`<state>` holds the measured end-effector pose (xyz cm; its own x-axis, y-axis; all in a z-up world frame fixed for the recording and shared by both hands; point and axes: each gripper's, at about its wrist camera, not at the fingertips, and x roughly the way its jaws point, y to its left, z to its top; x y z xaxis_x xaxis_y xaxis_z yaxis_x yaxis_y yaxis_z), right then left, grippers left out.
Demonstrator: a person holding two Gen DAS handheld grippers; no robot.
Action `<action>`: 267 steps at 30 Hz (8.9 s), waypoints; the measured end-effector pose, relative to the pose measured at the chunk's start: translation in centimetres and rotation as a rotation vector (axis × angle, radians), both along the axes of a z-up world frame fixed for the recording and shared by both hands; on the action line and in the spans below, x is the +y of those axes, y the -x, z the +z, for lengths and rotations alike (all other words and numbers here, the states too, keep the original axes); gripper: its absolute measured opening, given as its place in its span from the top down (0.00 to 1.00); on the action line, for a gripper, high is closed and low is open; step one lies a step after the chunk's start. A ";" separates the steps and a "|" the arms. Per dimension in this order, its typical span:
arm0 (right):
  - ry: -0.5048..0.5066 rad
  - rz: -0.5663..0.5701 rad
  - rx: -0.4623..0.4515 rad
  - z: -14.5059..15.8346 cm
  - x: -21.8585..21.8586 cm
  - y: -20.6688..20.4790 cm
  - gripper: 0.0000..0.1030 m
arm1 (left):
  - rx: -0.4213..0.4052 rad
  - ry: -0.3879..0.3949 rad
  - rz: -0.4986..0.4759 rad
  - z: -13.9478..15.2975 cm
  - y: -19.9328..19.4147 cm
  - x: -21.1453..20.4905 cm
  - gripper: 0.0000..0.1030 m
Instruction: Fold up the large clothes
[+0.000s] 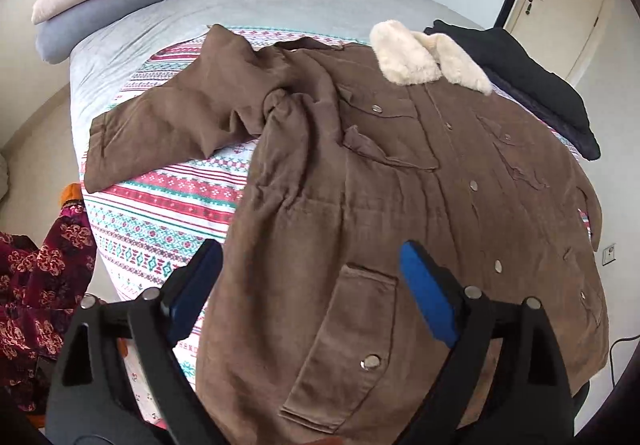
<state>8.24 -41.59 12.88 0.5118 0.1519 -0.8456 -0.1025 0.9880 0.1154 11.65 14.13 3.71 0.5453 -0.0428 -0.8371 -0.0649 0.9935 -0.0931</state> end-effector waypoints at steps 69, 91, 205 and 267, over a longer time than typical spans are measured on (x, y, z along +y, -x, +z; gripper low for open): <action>0.148 -0.274 0.086 -4.1 -6.7 -11.7 0.21 | -0.027 0.174 0.005 -7.4 -4.4 -5.9 0.06; 0.283 -0.025 0.027 -11.3 -5.2 -12.4 0.92 | -0.064 0.161 0.016 -8.1 -5.6 -8.2 0.06; 0.555 -0.609 -0.073 -4.6 -15.8 -18.5 0.40 | -0.036 0.207 -0.010 -8.0 -5.5 -8.6 0.06; -0.567 -0.068 0.057 -11.1 -3.8 12.1 0.89 | 0.076 0.496 -0.156 -5.5 13.5 3.4 0.89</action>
